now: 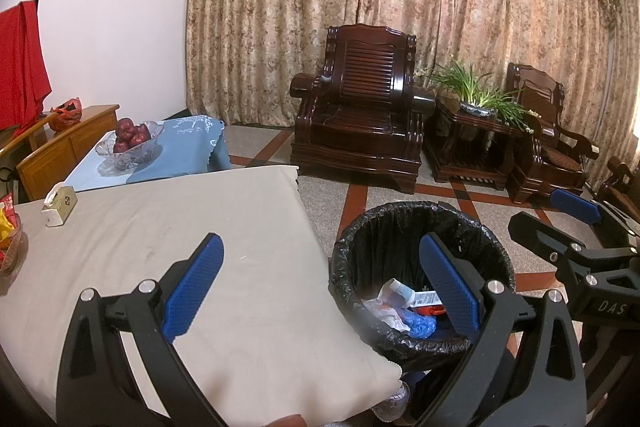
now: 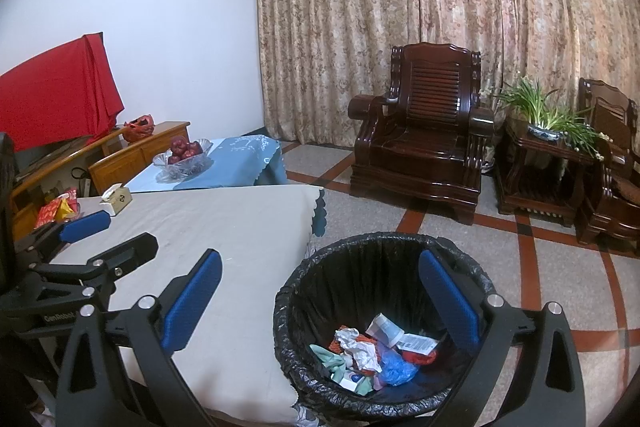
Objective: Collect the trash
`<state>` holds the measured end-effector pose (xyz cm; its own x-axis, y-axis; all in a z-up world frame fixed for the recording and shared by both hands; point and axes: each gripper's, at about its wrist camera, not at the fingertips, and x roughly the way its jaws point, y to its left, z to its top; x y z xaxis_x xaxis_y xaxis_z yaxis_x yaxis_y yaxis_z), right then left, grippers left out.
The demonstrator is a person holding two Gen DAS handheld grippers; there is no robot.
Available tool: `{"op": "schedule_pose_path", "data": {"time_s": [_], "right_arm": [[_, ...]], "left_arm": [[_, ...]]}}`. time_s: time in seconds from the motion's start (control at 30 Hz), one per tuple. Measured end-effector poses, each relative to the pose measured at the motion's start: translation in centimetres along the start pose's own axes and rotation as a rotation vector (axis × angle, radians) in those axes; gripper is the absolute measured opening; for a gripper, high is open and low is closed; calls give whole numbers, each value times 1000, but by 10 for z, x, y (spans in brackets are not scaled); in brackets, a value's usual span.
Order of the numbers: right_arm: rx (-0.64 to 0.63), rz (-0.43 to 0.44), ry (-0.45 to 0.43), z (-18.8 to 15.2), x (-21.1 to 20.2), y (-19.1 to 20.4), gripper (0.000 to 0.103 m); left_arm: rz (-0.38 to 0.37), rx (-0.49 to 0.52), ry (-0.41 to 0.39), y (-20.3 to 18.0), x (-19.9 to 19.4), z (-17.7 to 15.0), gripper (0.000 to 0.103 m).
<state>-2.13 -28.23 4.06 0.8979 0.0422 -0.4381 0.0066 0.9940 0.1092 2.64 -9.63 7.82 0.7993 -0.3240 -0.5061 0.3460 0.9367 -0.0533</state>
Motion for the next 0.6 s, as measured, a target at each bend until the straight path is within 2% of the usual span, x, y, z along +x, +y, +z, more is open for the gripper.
{"op": "schedule_pose_path", "data": {"time_s": [0.6], "right_arm": [[-1,-1,3,0,0,1,97]], "left_arm": [[0,-1,-1,-1,0,0,96]]}}
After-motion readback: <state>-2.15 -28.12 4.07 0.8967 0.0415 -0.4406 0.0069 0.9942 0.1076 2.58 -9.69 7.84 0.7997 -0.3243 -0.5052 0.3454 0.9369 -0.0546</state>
